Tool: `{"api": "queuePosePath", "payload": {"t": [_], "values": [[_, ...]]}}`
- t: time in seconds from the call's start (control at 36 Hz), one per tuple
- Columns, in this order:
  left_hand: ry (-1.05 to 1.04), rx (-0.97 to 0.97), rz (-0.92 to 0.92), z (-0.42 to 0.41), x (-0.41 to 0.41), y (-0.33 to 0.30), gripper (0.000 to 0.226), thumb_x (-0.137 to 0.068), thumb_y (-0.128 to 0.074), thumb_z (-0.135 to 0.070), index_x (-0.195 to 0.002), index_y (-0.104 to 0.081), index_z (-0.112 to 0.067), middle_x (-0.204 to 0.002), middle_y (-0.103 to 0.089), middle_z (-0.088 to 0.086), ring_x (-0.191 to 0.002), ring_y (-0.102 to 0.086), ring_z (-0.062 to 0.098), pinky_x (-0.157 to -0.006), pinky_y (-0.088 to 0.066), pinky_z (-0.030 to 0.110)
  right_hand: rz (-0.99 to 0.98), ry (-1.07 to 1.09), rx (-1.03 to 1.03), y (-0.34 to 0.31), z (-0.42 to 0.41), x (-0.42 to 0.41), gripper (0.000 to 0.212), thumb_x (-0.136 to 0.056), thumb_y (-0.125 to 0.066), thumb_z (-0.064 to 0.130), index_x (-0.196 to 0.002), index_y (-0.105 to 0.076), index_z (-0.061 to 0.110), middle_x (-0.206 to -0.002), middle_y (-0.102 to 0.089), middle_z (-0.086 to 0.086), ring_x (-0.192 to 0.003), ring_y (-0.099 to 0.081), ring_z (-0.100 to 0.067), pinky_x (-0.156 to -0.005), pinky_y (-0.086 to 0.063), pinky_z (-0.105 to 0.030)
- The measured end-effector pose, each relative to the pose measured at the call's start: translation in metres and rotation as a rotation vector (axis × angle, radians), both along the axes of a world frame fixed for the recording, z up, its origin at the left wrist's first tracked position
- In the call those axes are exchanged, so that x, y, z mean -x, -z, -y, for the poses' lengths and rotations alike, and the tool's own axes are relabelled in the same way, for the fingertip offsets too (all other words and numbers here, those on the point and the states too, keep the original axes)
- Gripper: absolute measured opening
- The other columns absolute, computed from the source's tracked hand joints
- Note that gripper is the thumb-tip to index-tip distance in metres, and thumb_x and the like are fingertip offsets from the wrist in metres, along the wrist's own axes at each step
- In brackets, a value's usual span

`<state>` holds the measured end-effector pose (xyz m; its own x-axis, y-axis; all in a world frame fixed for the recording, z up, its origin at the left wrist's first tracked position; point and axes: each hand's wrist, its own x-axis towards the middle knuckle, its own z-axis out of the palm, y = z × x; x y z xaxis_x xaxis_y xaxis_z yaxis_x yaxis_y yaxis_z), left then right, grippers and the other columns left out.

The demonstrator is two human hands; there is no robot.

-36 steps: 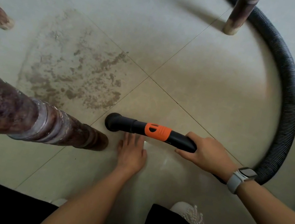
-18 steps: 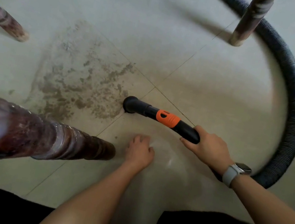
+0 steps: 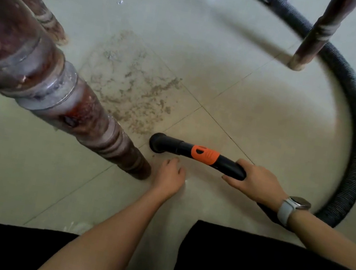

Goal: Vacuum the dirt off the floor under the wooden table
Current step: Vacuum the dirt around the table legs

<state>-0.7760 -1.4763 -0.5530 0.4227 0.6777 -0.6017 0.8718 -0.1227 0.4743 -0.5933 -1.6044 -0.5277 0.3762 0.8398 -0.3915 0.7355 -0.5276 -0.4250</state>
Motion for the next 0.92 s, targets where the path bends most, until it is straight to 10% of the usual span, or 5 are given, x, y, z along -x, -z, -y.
{"api": "queuePosePath", "payload": {"t": [0.25, 0.42, 0.78, 0.92], "values": [[-0.503, 0.306, 0.311, 0.032, -0.021, -0.002, 0.052, -0.1, -0.03, -0.045, -0.14, -0.042, -0.015, -0.14, -0.049, 0.011, -0.129, -0.046, 0.029, -0.11, -0.033, 0.038, -0.005, -0.044, 0.025, -0.003, 0.015, -0.002, 0.028, -0.083, -0.061, 0.054, -0.089, -0.049, 0.03, -0.063, -0.051, 0.01, -0.063, -0.052, -0.014, -0.052, -0.034, -0.023], [-0.957, 0.624, 0.409, 0.043, -0.052, 0.001, 0.037, -0.095, -0.046, -0.048, -0.115, -0.042, -0.017, -0.098, -0.062, 0.002, -0.09, -0.063, 0.021, -0.071, -0.046, 0.03, -0.011, -0.076, 0.049, 0.002, 0.024, -0.003, 0.03, -0.083, -0.061, 0.054, -0.095, -0.053, 0.027, -0.07, -0.059, 0.004, -0.064, -0.056, -0.016, -0.059, -0.041, -0.03], [-1.036, 0.411, 0.458, 0.002, -0.046, 0.0, 0.045, -0.098, -0.039, -0.046, -0.124, -0.041, -0.01, -0.085, -0.053, 0.002, -0.079, -0.057, 0.021, -0.088, -0.05, 0.038, 0.066, -0.087, -0.029, 0.01, -0.027, 0.032, 0.035, -0.086, -0.057, 0.054, -0.098, -0.05, 0.022, -0.072, -0.049, 0.005, -0.066, -0.047, -0.018, -0.053, -0.029, -0.03], [-1.157, 0.349, 0.459, -0.004, -0.042, 0.003, 0.056, -0.096, -0.041, -0.044, -0.133, -0.037, -0.003, -0.123, -0.053, 0.015, -0.102, -0.056, 0.03, -0.095, -0.049, 0.045, -0.154, -0.118, 0.025, 0.011, -0.034, 0.037, 0.027, -0.087, -0.059, 0.051, -0.094, -0.046, 0.029, -0.069, -0.05, 0.01, -0.067, -0.053, -0.017, -0.059, -0.038, -0.03]]}}
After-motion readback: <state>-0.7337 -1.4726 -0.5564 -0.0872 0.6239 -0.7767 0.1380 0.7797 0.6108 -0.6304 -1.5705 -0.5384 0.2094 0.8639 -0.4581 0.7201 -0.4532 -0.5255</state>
